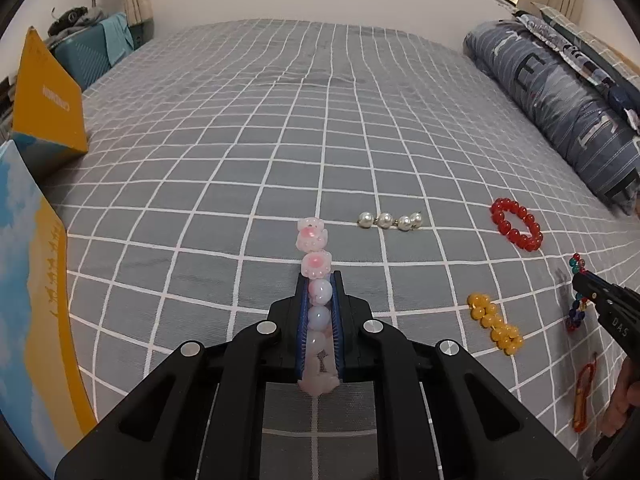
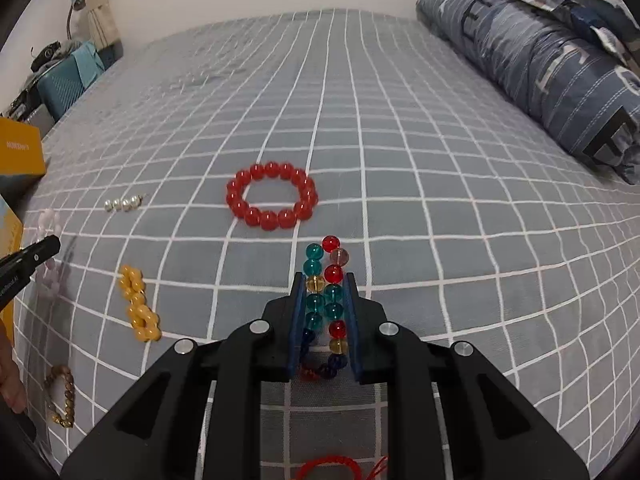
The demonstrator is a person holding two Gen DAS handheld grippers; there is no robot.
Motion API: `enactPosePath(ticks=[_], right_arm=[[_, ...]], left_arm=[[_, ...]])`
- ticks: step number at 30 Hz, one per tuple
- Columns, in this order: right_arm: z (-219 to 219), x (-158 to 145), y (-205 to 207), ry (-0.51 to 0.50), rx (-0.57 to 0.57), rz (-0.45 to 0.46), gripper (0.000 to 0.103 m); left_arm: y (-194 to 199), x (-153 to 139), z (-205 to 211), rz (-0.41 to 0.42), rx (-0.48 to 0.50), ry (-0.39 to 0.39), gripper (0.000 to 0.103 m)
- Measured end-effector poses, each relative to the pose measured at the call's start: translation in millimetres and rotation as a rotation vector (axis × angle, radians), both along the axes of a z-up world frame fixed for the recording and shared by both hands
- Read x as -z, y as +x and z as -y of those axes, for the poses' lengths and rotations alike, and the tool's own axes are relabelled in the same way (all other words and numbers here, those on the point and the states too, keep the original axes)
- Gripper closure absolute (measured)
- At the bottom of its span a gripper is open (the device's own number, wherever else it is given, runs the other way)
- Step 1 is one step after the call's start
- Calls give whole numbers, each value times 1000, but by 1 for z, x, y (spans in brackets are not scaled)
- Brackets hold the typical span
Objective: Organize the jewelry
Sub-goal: 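Carry both bracelets into the white box and open both tools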
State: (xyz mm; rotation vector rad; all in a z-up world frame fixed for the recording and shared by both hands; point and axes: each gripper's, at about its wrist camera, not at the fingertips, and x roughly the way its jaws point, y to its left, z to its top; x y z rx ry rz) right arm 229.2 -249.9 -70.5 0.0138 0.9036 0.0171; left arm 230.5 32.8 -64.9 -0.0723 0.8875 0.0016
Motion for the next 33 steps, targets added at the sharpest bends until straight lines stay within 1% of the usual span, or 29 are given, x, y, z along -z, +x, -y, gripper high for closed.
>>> enactPosePath(ticks=[4, 12, 20, 24, 33], right_arm=[[0, -6, -5, 11, 14, 49, 86], [-1, -20, -11, 7, 26, 138, 85], [-3, -31, -18, 4, 34, 209, 85], [-4, -33, -19, 3, 38, 216, 85], [-9, -41, -19, 3, 50, 223, 85]], left_arm=[[-2, -5, -2, 38, -28, 31, 93], [-10, -16, -4, 106, -29, 6, 93], [-23, -37, 1, 192, -25, 11, 93], [-28, -46, 2, 223, -27, 13, 93], [-33, -56, 1, 225, -21, 1, 93]])
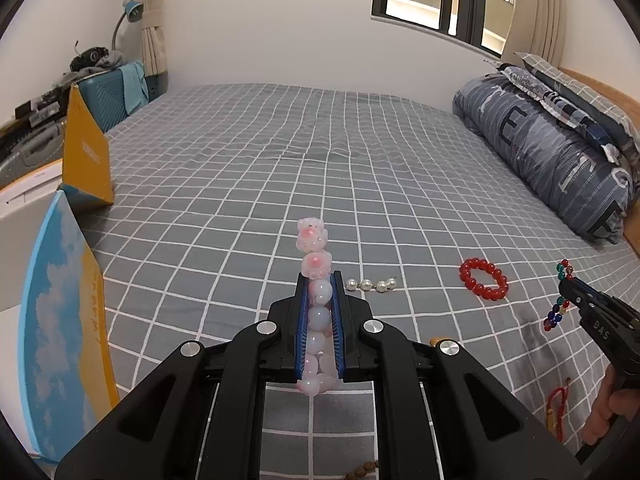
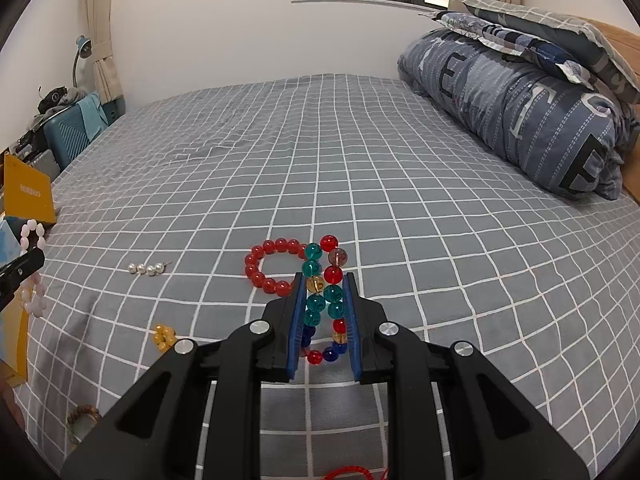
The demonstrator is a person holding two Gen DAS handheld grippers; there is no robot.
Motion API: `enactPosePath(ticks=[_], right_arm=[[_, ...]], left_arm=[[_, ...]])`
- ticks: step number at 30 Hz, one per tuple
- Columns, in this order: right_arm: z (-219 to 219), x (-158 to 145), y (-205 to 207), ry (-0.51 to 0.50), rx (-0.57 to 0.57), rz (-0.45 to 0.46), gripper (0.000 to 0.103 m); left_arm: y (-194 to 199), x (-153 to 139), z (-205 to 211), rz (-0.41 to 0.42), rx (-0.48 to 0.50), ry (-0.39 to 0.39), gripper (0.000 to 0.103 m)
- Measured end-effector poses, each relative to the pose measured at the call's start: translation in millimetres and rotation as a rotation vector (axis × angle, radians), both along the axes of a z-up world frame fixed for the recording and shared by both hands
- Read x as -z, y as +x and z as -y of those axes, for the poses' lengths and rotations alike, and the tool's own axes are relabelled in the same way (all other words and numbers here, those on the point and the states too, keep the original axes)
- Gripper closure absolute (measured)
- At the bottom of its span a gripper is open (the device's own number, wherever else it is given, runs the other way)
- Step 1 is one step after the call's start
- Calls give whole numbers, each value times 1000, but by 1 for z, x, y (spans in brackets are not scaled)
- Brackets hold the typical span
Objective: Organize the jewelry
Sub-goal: 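Carry both bracelets into the white box and open both tools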
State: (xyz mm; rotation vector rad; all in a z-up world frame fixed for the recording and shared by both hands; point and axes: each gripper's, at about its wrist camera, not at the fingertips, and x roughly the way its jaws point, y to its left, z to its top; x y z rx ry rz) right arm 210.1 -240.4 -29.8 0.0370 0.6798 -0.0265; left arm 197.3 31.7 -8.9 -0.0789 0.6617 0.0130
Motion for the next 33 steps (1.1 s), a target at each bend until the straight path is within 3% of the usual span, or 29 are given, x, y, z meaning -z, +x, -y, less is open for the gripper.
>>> enactPosePath(ticks=[7, 15, 27, 33], right_arm=[[-22, -11, -6, 8, -10, 6, 85], [-81, -47, -20, 13, -81, 41, 85], [-222, -103, -54, 38, -282, 102, 85], [-299, -120, -70, 48, -406, 122, 85]], left_arm=[[-10, -14, -10, -9, -20, -12, 93], [-32, -55, -37, 7, -66, -10, 93], [-92, -103, -143, 17, -232, 6, 93], [-121, -110, -202, -5, -320, 23, 93]])
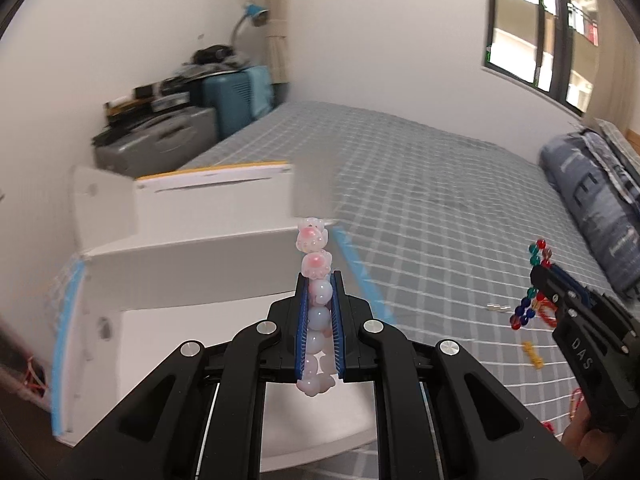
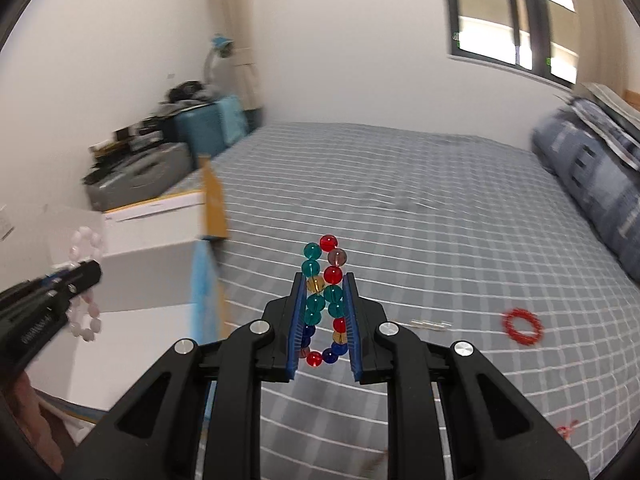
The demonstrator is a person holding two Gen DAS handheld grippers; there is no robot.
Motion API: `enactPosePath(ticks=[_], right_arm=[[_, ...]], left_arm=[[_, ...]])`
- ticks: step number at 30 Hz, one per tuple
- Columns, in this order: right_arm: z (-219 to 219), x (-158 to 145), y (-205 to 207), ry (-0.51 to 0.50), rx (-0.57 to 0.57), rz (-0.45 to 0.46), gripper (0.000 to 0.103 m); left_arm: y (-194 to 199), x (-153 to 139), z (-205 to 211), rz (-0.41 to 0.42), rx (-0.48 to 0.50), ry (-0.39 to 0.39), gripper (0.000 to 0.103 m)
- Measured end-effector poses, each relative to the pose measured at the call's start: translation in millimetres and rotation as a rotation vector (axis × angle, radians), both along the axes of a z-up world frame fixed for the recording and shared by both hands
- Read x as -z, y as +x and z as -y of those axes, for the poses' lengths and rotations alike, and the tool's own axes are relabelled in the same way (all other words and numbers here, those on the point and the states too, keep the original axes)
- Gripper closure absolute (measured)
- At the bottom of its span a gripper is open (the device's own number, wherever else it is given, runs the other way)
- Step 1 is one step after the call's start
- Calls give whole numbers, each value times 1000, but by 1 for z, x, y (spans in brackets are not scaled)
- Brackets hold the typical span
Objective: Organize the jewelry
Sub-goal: 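Carry both bracelets into the white box and open both tools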
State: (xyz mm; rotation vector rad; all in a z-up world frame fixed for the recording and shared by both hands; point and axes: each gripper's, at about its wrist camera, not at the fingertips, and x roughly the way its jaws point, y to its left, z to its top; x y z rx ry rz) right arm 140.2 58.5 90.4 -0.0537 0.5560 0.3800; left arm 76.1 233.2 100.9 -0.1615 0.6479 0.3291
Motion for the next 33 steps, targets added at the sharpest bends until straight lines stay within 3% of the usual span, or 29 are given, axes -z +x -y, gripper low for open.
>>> enactPosePath(ticks=[7, 14, 22, 26, 27, 33], right_arm=[[-93, 5, -15, -20, -152, -41, 85], [-158, 40, -17, -100, -240, -146, 85], [-182, 74, -3, -187, -245, -288, 86], [-180, 83, 0, -195, -223, -323, 86], [-183, 86, 3, -204, -220, -329, 93], [-186, 92, 3, -213, -208, -340, 94]], left_arm=[[-38, 11, -79, -71, -125, -3, 93], [-52, 41, -130, -172, -192, -74, 93], [-42, 74, -141, -276, -186, -127, 93], [-42, 83, -145, -301, -186, -135, 93], [-42, 85, -146, -309, -189, -136, 93], [-39, 90, -147, -334, -194, -134, 93]])
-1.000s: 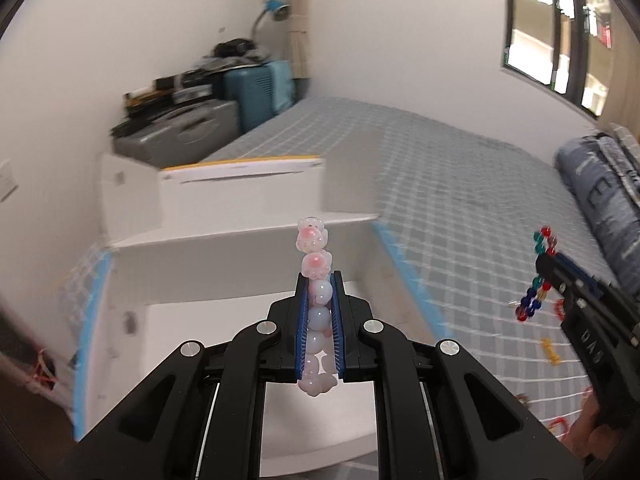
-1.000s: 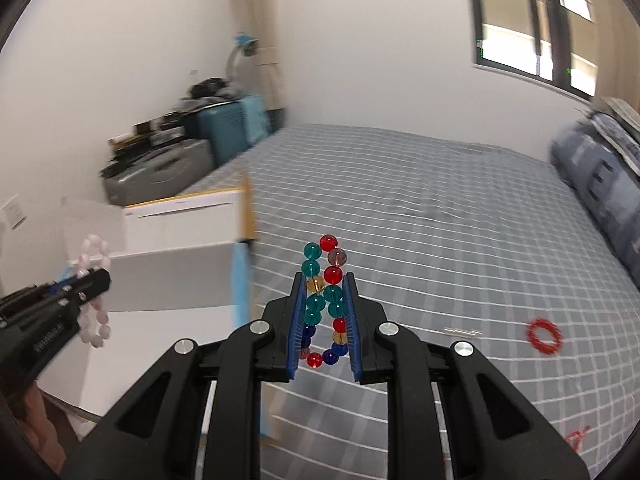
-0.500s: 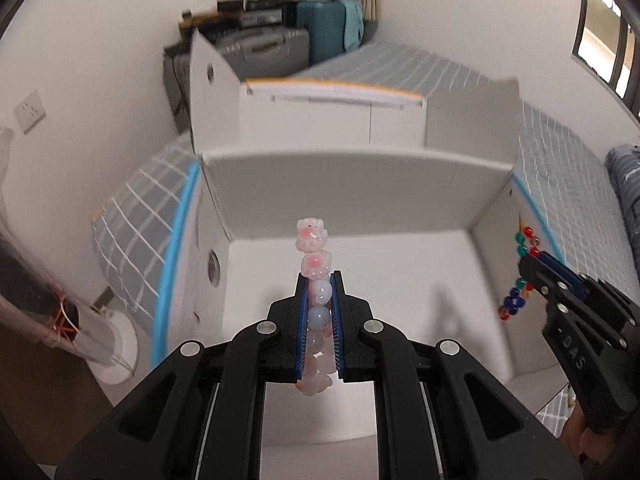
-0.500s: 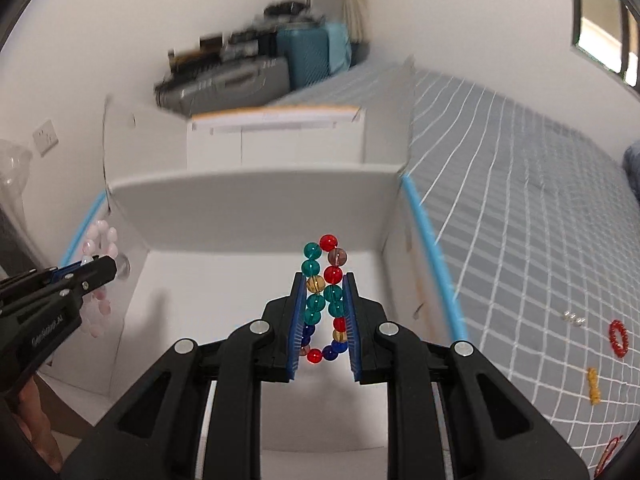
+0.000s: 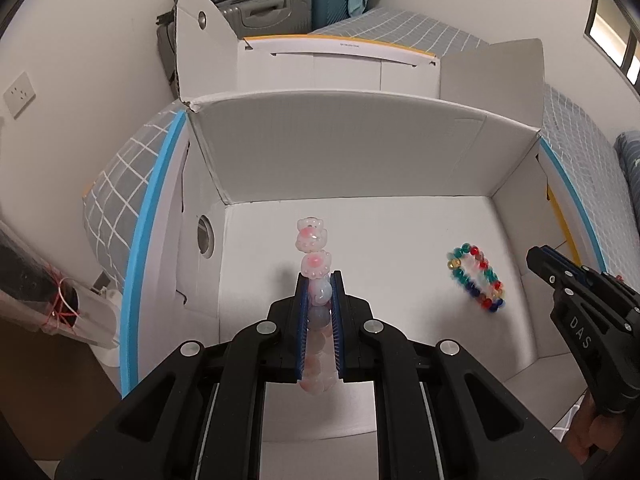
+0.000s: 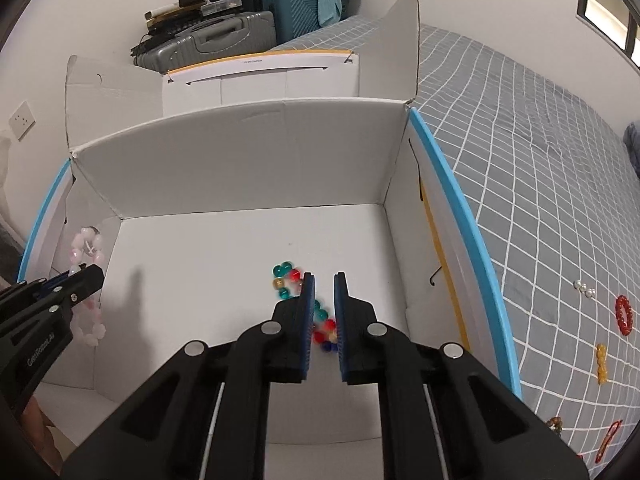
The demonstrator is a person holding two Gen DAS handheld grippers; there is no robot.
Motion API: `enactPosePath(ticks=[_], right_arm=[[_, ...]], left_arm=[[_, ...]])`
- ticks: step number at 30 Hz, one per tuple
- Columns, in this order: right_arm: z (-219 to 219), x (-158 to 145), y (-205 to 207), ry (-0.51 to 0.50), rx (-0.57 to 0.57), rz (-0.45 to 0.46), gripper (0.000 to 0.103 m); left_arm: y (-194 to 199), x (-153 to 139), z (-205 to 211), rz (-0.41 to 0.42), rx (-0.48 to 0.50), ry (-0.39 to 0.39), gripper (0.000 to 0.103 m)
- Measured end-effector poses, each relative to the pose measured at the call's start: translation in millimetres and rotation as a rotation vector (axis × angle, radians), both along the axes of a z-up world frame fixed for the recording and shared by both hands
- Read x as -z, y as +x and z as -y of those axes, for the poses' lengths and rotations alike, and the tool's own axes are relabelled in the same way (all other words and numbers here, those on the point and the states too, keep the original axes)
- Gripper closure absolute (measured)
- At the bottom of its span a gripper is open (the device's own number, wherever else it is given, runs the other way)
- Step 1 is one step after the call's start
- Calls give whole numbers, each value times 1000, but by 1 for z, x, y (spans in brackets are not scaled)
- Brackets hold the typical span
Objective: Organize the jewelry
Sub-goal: 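Carry both bracelets into the white box and open both tools, then move both tools back from the box toward the bed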
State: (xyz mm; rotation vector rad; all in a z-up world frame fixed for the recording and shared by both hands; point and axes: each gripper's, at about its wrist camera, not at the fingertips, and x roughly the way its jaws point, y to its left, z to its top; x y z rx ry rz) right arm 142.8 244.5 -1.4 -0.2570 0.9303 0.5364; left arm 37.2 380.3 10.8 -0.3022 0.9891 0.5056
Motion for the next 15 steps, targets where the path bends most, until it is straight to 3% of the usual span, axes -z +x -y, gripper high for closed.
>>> enactPosePath(ticks=[3, 4, 5, 6, 7, 9, 12, 15], right_arm=[[1, 1, 2, 0, 12, -10, 92], [2, 1, 2, 3, 15, -12, 88], [3, 0, 1, 9, 17, -13, 83], [5, -1, 1, 16, 19, -10, 69], [4, -2, 1, 19, 21, -5, 64], [5, -5, -1, 22, 20, 5, 61], [7, -12, -3, 29, 37, 26, 42], [10, -21, -5, 27, 72, 78, 33]], left_arm=[[0, -2, 1, -2, -10, 8, 91], [-1, -4, 1, -1, -16, 12, 86], [-2, -5, 2, 6, -21, 14, 73], [-3, -7, 1, 18, -27, 15, 65], [-5, -8, 1, 28, -32, 20, 55], [-6, -9, 1, 34, -39, 33, 52], [-10, -14, 3, 56, -44, 42, 37], [-14, -21, 4, 100, -41, 52, 28]])
